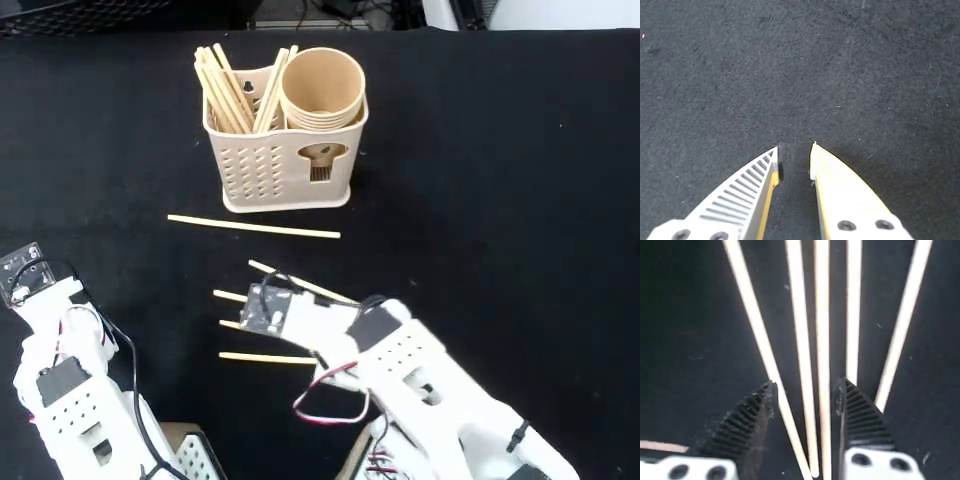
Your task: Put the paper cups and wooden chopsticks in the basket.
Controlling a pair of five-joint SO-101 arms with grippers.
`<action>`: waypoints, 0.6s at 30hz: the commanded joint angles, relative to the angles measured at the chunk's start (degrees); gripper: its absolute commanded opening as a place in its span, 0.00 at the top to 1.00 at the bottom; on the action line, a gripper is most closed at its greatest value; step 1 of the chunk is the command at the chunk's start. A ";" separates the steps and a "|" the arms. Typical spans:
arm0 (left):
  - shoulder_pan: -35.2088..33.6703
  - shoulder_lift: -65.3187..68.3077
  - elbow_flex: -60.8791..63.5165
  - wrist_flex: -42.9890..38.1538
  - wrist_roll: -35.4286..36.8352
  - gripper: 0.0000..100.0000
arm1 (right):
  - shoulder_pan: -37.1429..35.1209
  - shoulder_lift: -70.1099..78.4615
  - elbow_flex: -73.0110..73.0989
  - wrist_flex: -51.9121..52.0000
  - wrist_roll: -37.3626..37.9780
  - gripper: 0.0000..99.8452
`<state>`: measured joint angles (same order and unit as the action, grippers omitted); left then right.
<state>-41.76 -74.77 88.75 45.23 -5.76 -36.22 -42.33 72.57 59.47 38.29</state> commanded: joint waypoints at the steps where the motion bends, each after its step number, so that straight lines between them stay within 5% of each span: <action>1: 0.66 -0.62 -0.66 -0.97 0.09 0.88 | -1.49 -0.48 -0.92 -1.41 -1.93 0.81; 18: 0.66 -0.62 -0.66 -0.79 0.09 0.88 | -1.76 21.32 -7.52 -5.19 -2.11 0.83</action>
<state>-41.76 -74.77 88.75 45.23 -5.76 -37.36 -23.78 66.59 54.73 36.70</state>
